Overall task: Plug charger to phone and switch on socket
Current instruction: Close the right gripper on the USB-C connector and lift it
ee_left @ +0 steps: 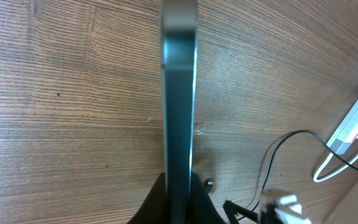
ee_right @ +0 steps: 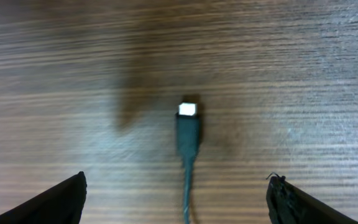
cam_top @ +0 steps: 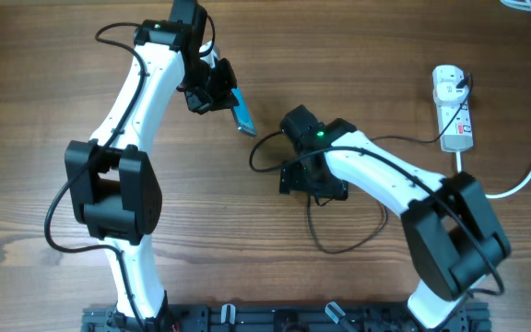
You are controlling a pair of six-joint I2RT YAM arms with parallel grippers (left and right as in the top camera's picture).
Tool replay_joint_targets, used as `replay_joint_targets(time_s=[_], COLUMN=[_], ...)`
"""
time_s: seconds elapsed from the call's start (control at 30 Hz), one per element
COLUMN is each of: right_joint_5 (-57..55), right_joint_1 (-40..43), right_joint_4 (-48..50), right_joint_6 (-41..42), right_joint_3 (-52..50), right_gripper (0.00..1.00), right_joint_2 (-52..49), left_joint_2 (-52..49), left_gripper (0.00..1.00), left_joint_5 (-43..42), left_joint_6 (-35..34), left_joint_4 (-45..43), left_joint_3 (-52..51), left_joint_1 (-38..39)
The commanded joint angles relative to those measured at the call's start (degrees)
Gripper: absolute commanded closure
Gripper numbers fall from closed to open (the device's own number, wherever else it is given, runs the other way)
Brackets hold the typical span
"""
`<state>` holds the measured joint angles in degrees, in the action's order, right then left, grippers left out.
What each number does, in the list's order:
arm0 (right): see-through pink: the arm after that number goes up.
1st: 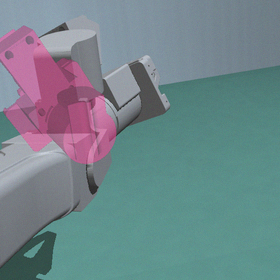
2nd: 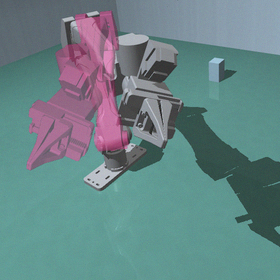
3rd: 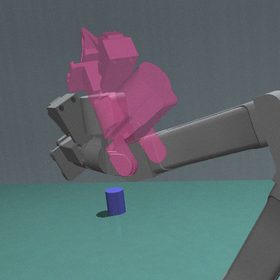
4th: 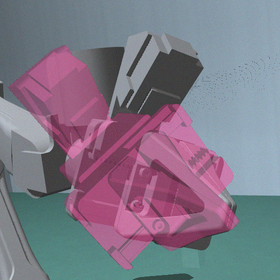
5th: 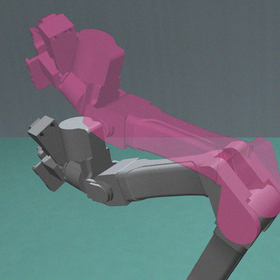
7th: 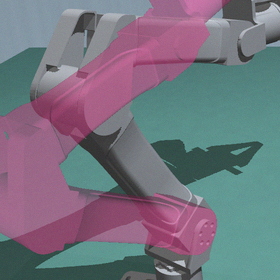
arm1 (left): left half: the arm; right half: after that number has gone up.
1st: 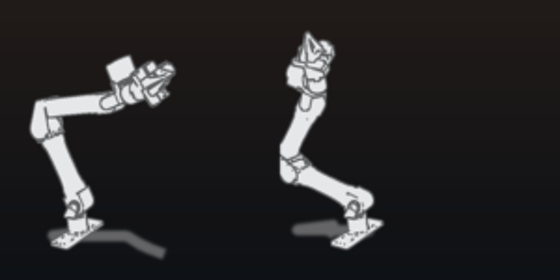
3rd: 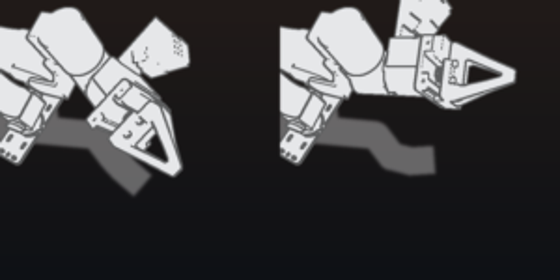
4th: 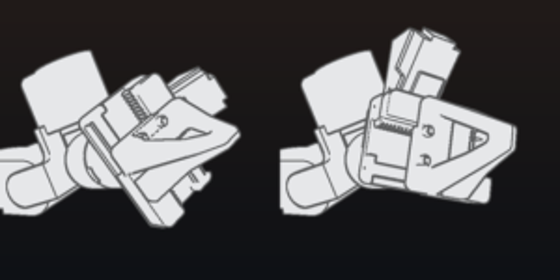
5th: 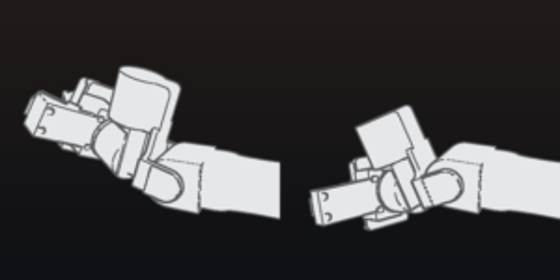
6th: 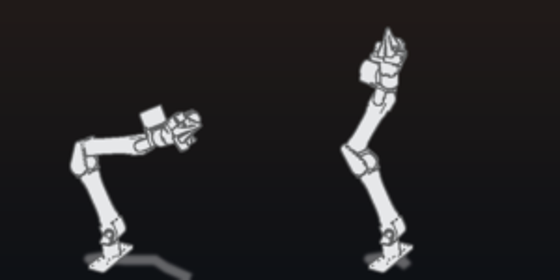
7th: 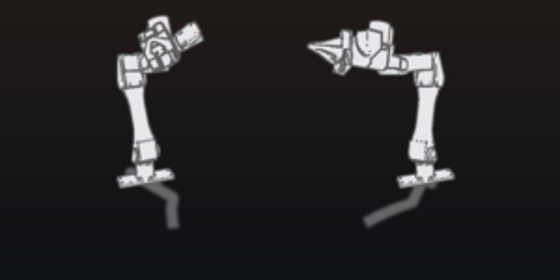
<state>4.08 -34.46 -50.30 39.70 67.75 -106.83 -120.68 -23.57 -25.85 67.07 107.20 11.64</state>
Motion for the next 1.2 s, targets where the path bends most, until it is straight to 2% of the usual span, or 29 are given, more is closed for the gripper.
replay_joint_targets(time_s=[0.0, 0.07, 0.23, 0.43, 0.97, 1.17], right_joint_5=[-2.1, -2.1, -3.9, -5.5, -6.5, -5.5], right_joint_1=[-0.2, -0.2, -0.4, -1.6, -2.1, -1.3], right_joint_4=[-0.2, -0.2, -0.5, -0.8, 0.2, 0.1], right_joint_6=[1.0, 0.9, 0.9, 0.9, 0.8, 0.7], right_joint_3=[-0.7, -0.7, -0.7, -0.7, -0.7, -0.7], right_gripper=[0.14, 0.26, 0.39, 0.47, 0.51, 0.66], right_joint_2=[-3.0, -3.0, -3.1, -3.6, -6.3, -6.3], left_joint_2=[2.2, 2.2, 2.2, 2.2, 2.2, 2.2], left_gripper=[0.96, 0.96, 0.96, 0.96, 0.96, 0.96], left_joint_5=[-0.2, -0.2, -0.2, -0.2, -0.2, -0.2], left_joint_6=[-0.3, -0.3, -0.3, -0.3, -0.3, -0.3], left_joint_4=[-0.1, -0.2, -0.2, -0.2, -0.1, -0.1], left_joint_3=[0.5, 0.5, 0.5, 0.5, 0.5, 0.5], left_joint_1=[0.1, 0.1, 0.1, 0.1, 0.1, 0.1])
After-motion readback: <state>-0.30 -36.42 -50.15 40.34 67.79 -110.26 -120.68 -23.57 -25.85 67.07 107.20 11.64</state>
